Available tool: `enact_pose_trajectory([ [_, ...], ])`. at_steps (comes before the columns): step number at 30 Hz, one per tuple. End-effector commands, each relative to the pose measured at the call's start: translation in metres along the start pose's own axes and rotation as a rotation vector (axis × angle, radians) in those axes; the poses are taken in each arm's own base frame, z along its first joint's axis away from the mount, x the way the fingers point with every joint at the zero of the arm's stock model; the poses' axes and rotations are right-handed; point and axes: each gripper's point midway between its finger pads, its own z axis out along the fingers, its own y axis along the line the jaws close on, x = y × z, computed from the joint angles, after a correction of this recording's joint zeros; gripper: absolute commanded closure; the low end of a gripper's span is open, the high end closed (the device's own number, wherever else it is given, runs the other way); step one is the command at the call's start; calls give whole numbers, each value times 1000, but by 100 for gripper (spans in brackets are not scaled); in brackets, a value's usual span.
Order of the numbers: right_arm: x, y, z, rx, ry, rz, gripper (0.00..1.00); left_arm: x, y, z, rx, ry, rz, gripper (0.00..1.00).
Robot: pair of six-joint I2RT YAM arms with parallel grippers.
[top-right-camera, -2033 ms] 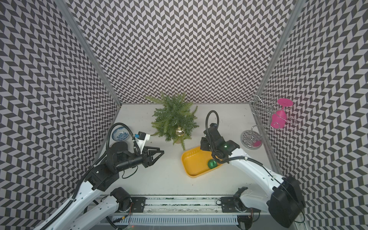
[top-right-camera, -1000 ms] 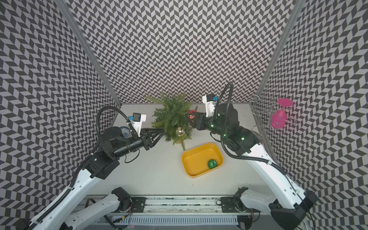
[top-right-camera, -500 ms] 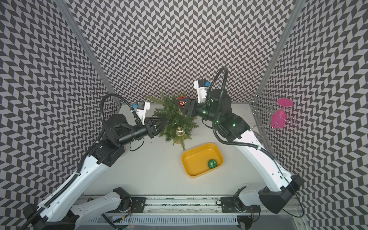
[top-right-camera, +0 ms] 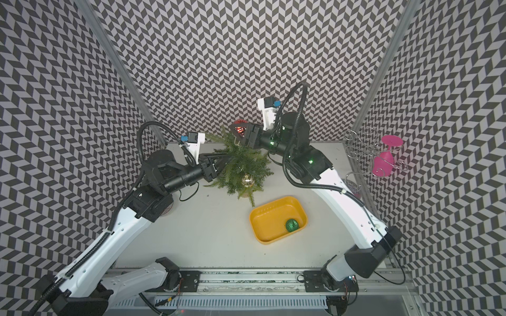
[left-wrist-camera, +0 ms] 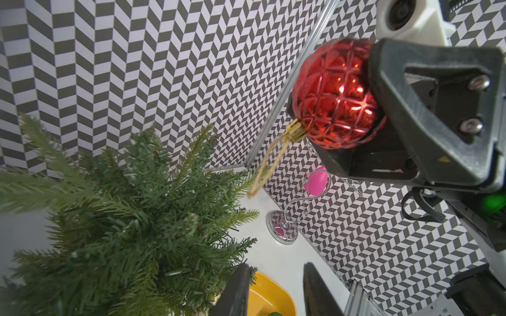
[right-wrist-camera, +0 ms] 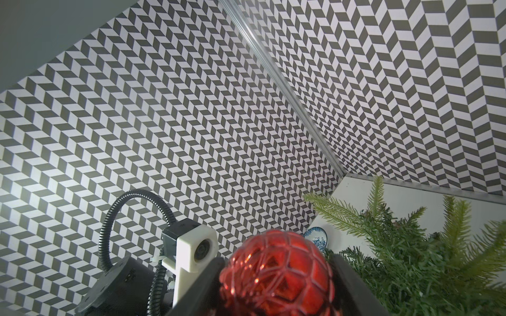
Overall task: Decorate the small christmas tree with ornaments
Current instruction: Hang an ornament on the christmas tree.
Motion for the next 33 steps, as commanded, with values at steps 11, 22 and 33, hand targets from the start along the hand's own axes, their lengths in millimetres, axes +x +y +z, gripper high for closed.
enact_pose_trajectory([
  [11, -17, -5, 17, 20, -74, -62, 42, -4, 4, -12, -7, -28, -5, 61],
  [22, 0, -20, 11, 57, -54, -58, 42, -1, 4, -11, 1, -25, -15, 61],
  [33, -3, -18, -3, 64, -84, -71, 42, 3, 3, -12, 8, -18, -27, 61],
])
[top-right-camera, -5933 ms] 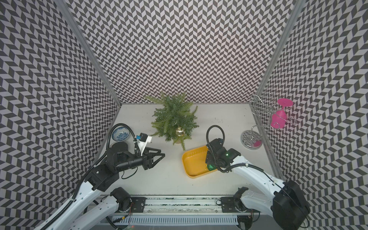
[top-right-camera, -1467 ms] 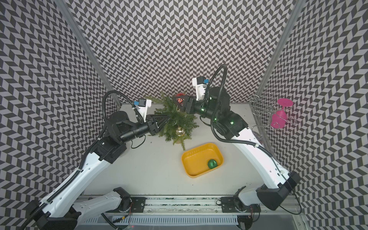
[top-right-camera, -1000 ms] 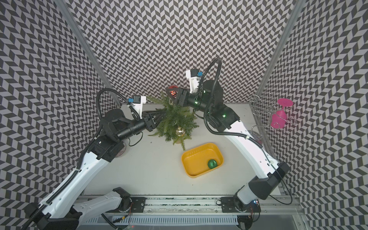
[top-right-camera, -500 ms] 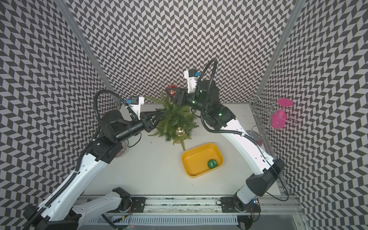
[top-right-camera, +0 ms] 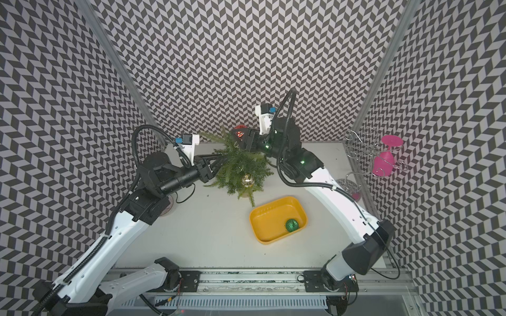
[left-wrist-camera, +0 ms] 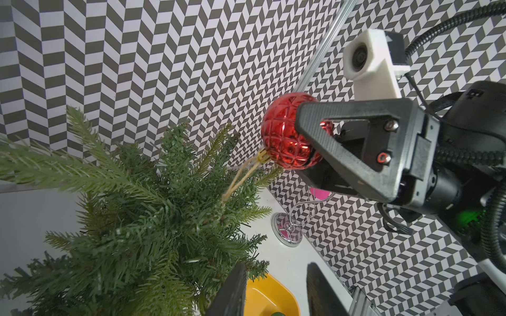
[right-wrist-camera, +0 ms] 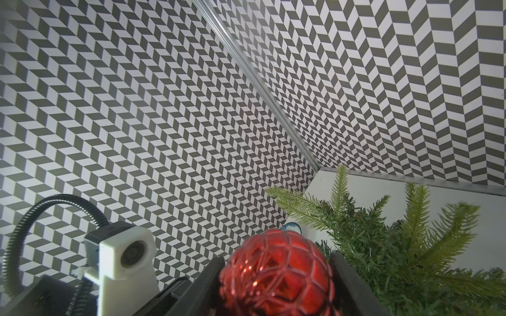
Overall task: Decorate the small christmas tree with ornaments
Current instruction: Hang an ornament on the christmas tree.
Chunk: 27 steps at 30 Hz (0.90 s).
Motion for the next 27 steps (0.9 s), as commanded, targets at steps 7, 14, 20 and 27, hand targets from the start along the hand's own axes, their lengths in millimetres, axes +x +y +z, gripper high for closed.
enact_pose_trajectory([
  [7, -19, 20, -20, -52, -82, -43, 42, -4, -5, -5, 20, -18, 7, 61],
  [14, -9, 19, -24, -59, -56, -53, 42, -2, -4, -4, 17, -14, 9, 61],
  [20, -3, 18, -29, -57, -45, -63, 42, 0, -2, -2, 15, -9, 7, 60],
  [27, 2, 15, -39, -50, -60, -66, 42, -2, -2, 1, 19, -8, 3, 60],
])
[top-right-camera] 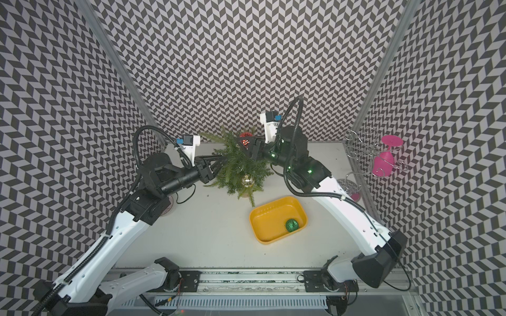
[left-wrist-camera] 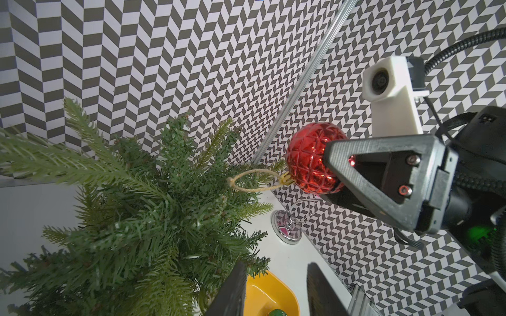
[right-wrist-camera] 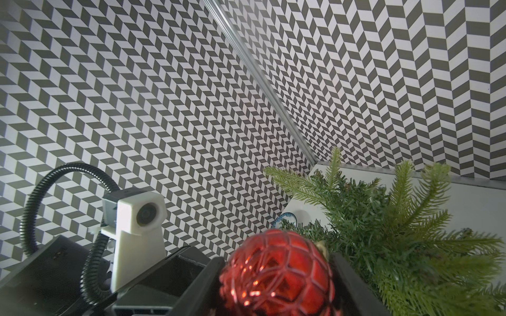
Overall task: Decorate the small christmas tree with ornaments
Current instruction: Hang an ornament on the christmas tree.
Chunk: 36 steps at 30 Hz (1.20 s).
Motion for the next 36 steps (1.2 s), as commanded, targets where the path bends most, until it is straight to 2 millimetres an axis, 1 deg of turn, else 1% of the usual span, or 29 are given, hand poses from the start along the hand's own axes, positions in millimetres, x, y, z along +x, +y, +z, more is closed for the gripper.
enact_pose_trajectory([
  [1, -18, 17, -14, -51, -84, -34, 42, -5, -4, 1, 21, -15, 8, 60],
  [5, -14, 16, -18, -65, -97, -26, 42, -9, -7, 7, 26, -6, 5, 60],
  [10, -7, 15, -23, -87, -115, -5, 41, -12, -9, 20, 1, 23, 17, 60],
  [14, -4, 13, -25, -95, -125, 8, 41, -19, -12, 25, -5, 10, 23, 60],
  [20, 2, 10, -24, -104, -126, 33, 41, -32, -10, 34, -51, -1, 36, 62],
  [25, 4, 10, -27, -116, -140, 47, 41, -36, -5, 43, -96, 9, 49, 65],
  [27, 5, 10, -27, -120, -142, 49, 41, -35, -4, 47, -103, 21, 52, 68],
  [36, 9, 9, -28, -126, -142, 58, 41, -28, 1, 61, -146, 44, 66, 68],
])
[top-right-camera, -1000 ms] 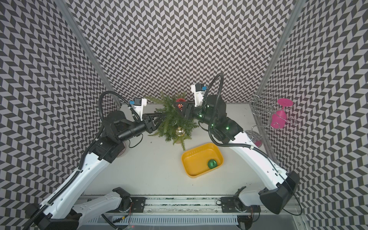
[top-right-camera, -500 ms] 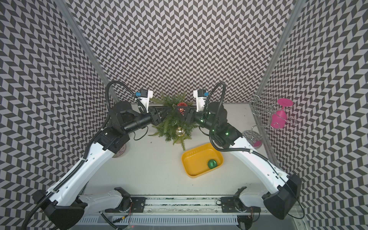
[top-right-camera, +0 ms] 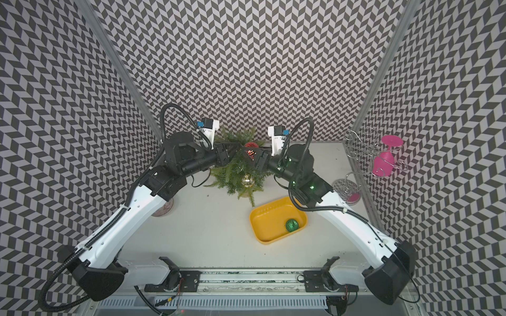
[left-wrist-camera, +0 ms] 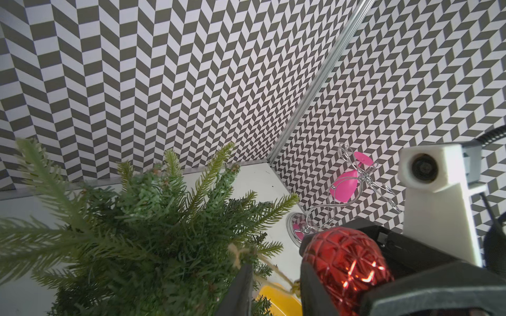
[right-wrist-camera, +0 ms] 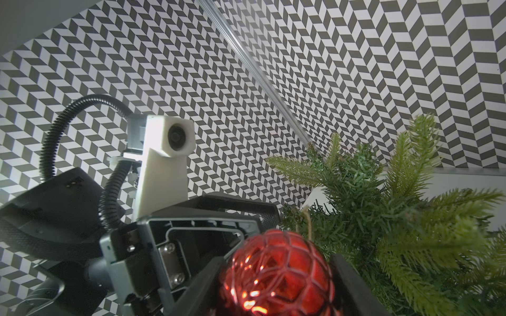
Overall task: Decorate the small christmas tree with ornaments
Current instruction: Hang an ornament on the christmas tree.
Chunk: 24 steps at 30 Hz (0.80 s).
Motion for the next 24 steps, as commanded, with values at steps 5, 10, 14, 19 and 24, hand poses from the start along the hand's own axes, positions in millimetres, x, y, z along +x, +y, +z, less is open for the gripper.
enact_pose_trajectory([
  [5, -14, 19, -10, -68, -57, -11, 41, -9, 0, 0, -37, -23, 28, 71],
  [10, -10, 18, -9, -74, -48, -3, 41, -10, 4, 3, -55, -28, 28, 75],
  [14, -6, 16, -10, -76, -44, 5, 41, -10, 6, 5, -66, -32, 32, 78],
  [19, -2, 14, -10, -80, -39, 14, 39, -11, 9, 6, -82, -35, 35, 80],
  [24, 2, 12, -12, -79, -35, 23, 39, -11, 10, 7, -85, -36, 41, 80],
])
